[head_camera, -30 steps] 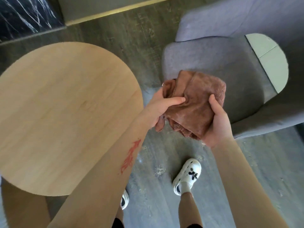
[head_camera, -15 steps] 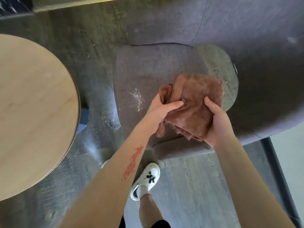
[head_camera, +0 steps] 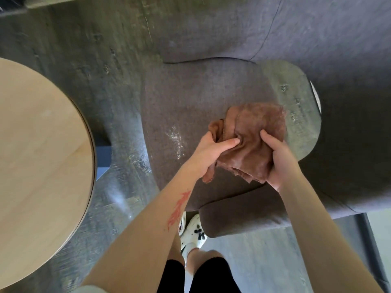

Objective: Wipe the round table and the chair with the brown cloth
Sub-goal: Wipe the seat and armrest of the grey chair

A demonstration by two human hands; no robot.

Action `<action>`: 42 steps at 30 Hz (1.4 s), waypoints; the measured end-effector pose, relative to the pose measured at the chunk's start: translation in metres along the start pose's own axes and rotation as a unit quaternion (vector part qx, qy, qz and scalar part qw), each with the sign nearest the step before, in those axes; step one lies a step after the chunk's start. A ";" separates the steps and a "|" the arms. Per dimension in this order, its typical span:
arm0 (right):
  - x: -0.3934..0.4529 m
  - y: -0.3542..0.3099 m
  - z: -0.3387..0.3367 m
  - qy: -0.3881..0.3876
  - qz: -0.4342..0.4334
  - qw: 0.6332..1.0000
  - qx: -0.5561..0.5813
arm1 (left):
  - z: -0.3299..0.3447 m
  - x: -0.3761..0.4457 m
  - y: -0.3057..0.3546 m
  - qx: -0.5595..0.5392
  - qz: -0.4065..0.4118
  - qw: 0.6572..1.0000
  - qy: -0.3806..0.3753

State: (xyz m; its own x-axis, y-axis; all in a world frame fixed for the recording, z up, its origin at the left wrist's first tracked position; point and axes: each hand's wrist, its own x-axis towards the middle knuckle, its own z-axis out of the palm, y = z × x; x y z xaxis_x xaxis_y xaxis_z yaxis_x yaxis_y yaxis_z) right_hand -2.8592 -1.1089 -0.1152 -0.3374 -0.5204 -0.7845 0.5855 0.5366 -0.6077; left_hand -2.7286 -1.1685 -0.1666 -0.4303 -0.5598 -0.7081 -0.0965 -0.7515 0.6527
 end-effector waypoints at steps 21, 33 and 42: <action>0.054 -0.035 0.009 0.175 -0.263 0.864 -0.391 | 0.016 0.010 -0.106 0.285 -0.234 0.864 0.342; 0.096 0.034 0.028 -0.004 -0.104 0.916 -0.389 | 0.015 0.042 -0.139 0.236 -0.285 0.832 0.414; 0.073 -0.013 0.000 0.127 -0.290 0.888 -0.334 | 0.014 0.041 -0.151 0.240 -0.263 0.842 0.405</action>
State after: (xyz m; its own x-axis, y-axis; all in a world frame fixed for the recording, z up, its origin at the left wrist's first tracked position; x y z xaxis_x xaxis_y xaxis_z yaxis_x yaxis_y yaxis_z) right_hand -2.8919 -1.1538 -0.1643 -0.6443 -0.7168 -0.2666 -0.2798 0.5454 -0.7901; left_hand -2.7438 -1.0731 -0.2901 0.5193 -0.3952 -0.7577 -0.5188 -0.8504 0.0879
